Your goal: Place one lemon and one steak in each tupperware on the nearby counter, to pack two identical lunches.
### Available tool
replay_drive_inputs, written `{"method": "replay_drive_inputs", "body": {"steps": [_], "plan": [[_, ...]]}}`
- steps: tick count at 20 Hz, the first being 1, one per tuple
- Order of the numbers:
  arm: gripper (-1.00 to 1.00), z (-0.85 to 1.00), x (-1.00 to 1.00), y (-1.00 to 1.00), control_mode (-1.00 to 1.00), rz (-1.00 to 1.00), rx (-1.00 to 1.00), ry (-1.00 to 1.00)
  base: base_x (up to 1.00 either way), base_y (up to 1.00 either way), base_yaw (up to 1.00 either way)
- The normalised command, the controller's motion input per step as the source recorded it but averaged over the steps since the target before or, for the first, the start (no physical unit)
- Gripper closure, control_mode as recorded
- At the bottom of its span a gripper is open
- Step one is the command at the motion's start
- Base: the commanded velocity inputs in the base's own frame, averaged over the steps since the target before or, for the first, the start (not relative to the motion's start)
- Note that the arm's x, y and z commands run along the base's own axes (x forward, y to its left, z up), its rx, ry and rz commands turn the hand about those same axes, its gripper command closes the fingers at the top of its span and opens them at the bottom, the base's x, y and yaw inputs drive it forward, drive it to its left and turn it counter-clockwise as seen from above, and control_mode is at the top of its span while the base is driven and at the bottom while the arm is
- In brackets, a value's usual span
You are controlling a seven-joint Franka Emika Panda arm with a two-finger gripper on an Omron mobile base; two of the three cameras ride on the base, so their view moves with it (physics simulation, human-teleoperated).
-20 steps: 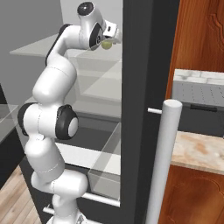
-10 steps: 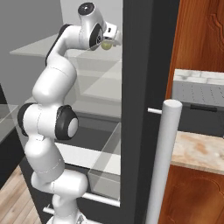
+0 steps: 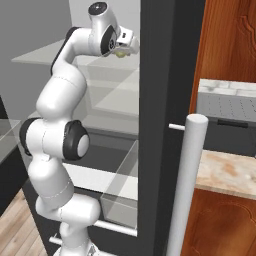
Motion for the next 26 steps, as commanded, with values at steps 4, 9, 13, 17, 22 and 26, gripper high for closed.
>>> {"method": "replay_drive_inputs", "body": {"steps": [4, 9, 13, 17, 22, 26], "plan": [[1.0, -0.34, 0.37, 0.0, -1.0, 0.0, 0.0, -0.03, 0.0, 0.0, 0.0], [1.0, -0.17, -0.12, 0.0, -1.0, 0.0, 0.0, -0.03, 0.0, 0.0, 0.0], [1.0, -0.18, -1.0, 0.0, -1.0, 0.0, 0.0, -0.08, 0.0, 0.0, 0.0], [1.0, -0.01, -1.0, 0.1, -1.0, 0.02, 0.0, -0.07, 0.0, 0.0, 0.0], [1.0, -0.01, -1.0, 0.39, -1.0, 0.03, -0.02, -0.01, 0.0, 0.0, 0.0], [1.0, 0.0, -1.0, 0.18, -1.0, 0.03, 0.0, 0.0, 0.0, 0.0, 0.0]]}}
